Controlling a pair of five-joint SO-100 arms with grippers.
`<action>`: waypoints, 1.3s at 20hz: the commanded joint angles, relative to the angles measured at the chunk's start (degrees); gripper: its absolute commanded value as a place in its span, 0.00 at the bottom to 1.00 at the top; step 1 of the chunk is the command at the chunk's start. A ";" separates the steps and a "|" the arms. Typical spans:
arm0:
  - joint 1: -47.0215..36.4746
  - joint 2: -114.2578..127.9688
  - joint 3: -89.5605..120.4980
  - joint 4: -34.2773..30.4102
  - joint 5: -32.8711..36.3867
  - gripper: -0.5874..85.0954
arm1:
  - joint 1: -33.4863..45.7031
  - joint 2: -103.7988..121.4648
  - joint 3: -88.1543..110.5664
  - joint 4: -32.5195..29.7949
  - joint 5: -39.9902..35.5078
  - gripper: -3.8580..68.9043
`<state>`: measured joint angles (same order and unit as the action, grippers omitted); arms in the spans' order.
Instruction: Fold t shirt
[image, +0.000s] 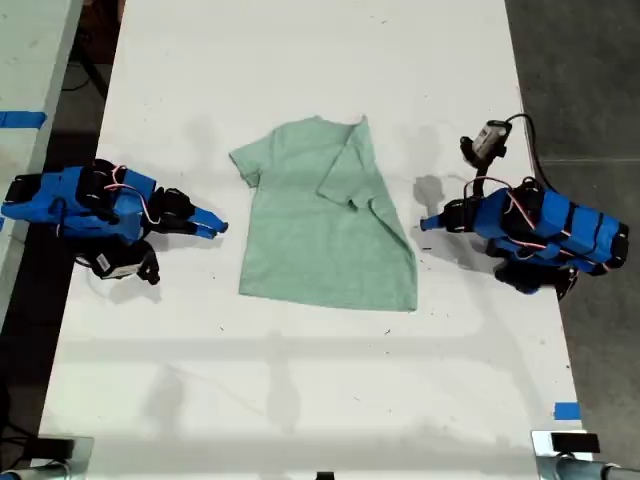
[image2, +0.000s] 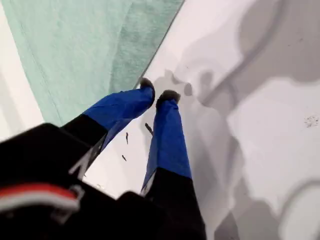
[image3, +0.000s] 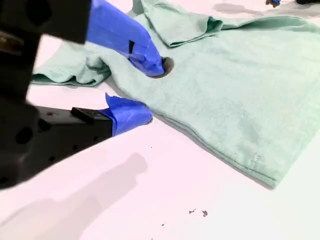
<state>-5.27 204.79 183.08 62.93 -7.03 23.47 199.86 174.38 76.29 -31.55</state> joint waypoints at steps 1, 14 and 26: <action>-0.62 0.62 0.70 0.09 0.44 0.14 | -0.09 0.88 3.60 0.09 -1.05 0.12; -0.62 0.62 0.70 0.09 0.44 0.14 | -3.08 0.88 3.60 0.00 0.35 0.12; -0.62 0.62 0.70 0.09 0.44 0.14 | -2.64 0.88 3.60 -0.62 -0.97 0.12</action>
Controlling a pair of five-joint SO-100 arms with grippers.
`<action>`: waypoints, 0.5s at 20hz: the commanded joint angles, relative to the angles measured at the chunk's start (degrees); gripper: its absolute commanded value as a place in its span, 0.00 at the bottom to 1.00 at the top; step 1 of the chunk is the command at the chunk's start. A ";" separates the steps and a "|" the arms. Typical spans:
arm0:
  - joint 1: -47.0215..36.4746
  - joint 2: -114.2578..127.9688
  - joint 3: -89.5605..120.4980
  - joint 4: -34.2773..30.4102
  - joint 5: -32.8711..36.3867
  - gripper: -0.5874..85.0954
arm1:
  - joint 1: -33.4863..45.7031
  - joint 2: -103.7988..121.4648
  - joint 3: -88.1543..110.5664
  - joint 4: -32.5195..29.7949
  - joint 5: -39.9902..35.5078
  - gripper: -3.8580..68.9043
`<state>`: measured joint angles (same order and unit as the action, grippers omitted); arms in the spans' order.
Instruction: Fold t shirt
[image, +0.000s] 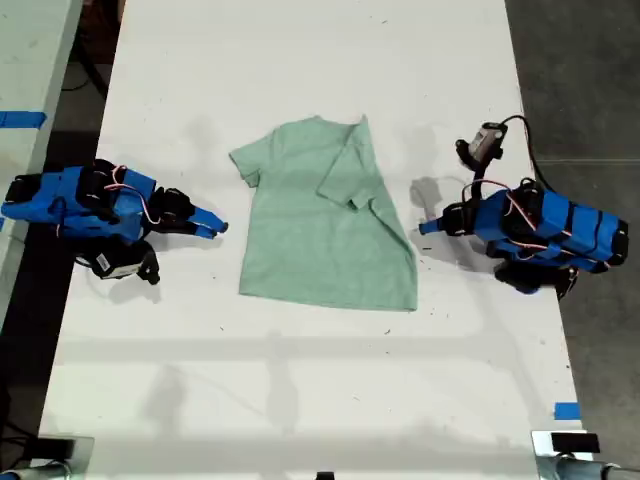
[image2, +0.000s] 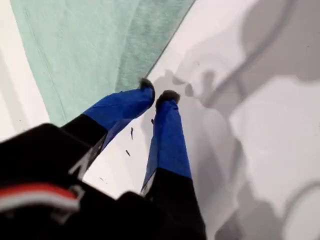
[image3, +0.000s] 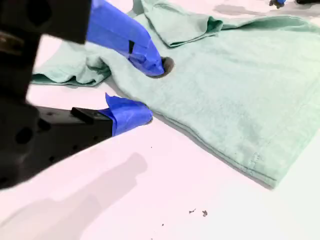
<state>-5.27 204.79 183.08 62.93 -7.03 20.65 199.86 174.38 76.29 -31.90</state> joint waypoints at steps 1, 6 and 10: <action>-0.62 0.62 0.70 0.09 0.44 0.14 | -0.18 0.88 3.60 -1.49 -0.97 0.12; -0.62 0.62 0.70 0.09 0.44 0.14 | 0.35 0.88 3.60 -0.35 -1.05 0.12; -0.62 0.62 0.70 0.09 0.44 0.14 | -0.09 0.88 3.60 -0.35 -0.97 0.12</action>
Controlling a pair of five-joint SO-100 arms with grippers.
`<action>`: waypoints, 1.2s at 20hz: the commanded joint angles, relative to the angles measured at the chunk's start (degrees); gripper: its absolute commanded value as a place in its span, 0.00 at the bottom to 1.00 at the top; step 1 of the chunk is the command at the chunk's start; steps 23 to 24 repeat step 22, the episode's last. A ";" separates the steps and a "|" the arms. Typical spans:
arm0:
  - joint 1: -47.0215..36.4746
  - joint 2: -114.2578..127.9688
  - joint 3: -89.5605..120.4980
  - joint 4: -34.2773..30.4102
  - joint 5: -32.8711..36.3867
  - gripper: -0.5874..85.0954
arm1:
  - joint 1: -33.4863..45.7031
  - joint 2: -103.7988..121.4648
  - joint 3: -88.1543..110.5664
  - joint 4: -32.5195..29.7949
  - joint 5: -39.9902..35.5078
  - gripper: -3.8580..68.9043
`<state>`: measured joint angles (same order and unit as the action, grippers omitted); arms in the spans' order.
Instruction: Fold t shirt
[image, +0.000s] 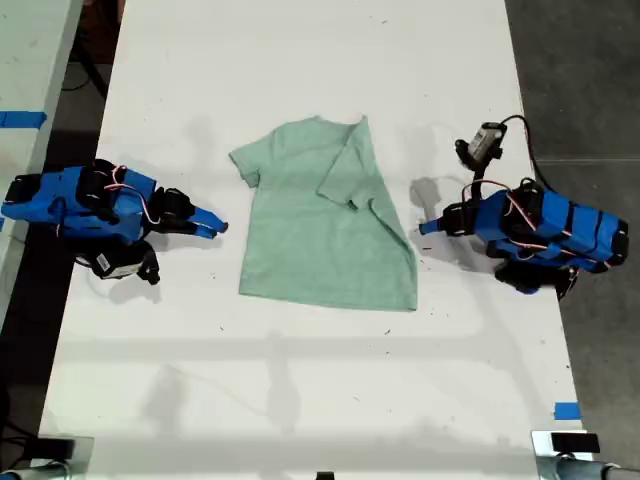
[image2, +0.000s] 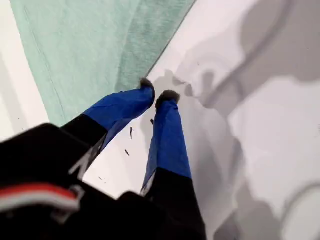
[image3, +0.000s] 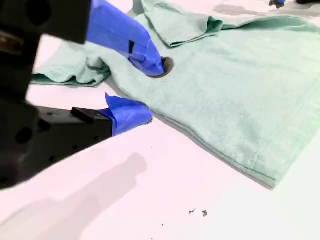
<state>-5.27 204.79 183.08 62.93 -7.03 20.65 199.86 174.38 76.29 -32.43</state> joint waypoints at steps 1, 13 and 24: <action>-0.62 0.62 0.70 0.09 0.44 0.14 | -0.35 0.88 3.60 -1.05 -0.88 0.12; -0.62 0.62 0.70 0.09 0.44 0.14 | 1.23 0.88 3.60 -0.09 1.14 0.12; -0.62 0.62 0.70 0.09 0.44 0.14 | 2.55 0.88 3.60 0.09 -0.26 0.12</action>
